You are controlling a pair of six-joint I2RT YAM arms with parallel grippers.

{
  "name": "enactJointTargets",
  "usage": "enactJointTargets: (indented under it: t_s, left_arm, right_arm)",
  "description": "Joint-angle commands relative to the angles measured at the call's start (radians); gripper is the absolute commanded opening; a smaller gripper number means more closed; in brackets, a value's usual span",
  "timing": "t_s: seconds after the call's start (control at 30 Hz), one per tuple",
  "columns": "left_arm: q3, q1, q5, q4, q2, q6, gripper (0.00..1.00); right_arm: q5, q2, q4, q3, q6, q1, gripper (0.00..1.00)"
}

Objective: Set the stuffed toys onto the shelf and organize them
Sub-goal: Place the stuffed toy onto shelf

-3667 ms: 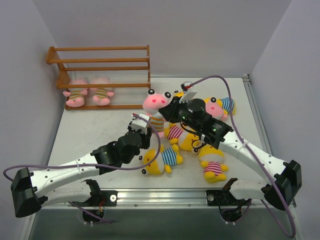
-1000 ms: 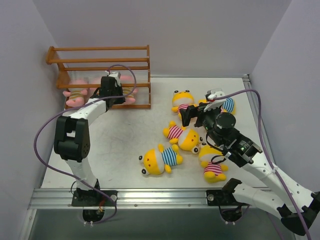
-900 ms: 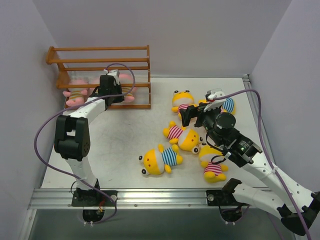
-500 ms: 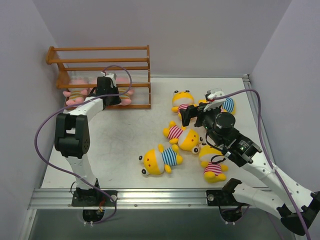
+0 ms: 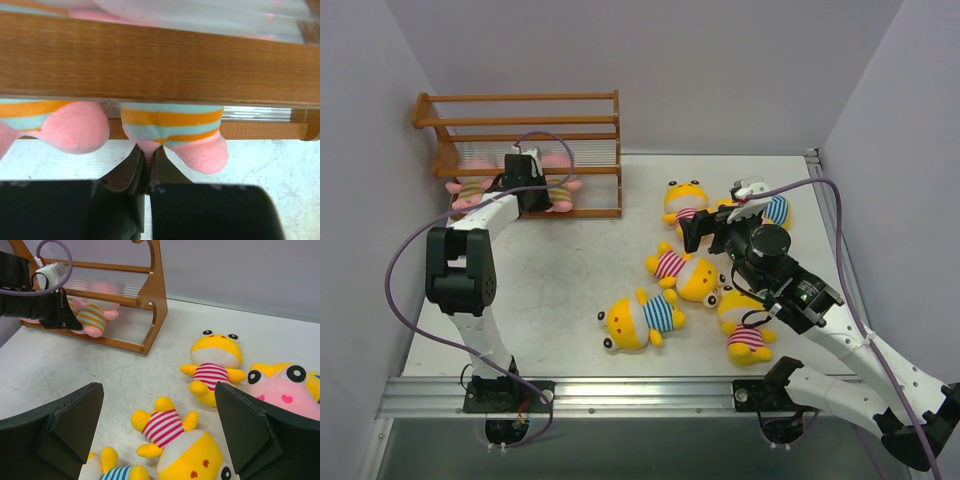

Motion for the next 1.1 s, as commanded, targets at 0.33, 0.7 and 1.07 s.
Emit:
enactJointTargets:
  t_s: [0.33,0.7,1.07]
  left_arm:
    - [0.092,0.022,-0.229,-0.140,-0.027,0.024,0.02]
    - [0.049,0.028,-0.071,-0.040,-0.047,-0.028,0.03]
    - [0.002,0.023,0.030,0.056,-0.051,-0.137,0.12]
  right_arm:
    - [0.007,-0.010,0.036,-0.010,-0.001,-0.007,0.99]
    - [-0.003,0.003,0.041,-0.007,-0.002,-0.007,0.99]
    - [-0.008,0.000,0.039,-0.010,0.001,-0.009,0.99]
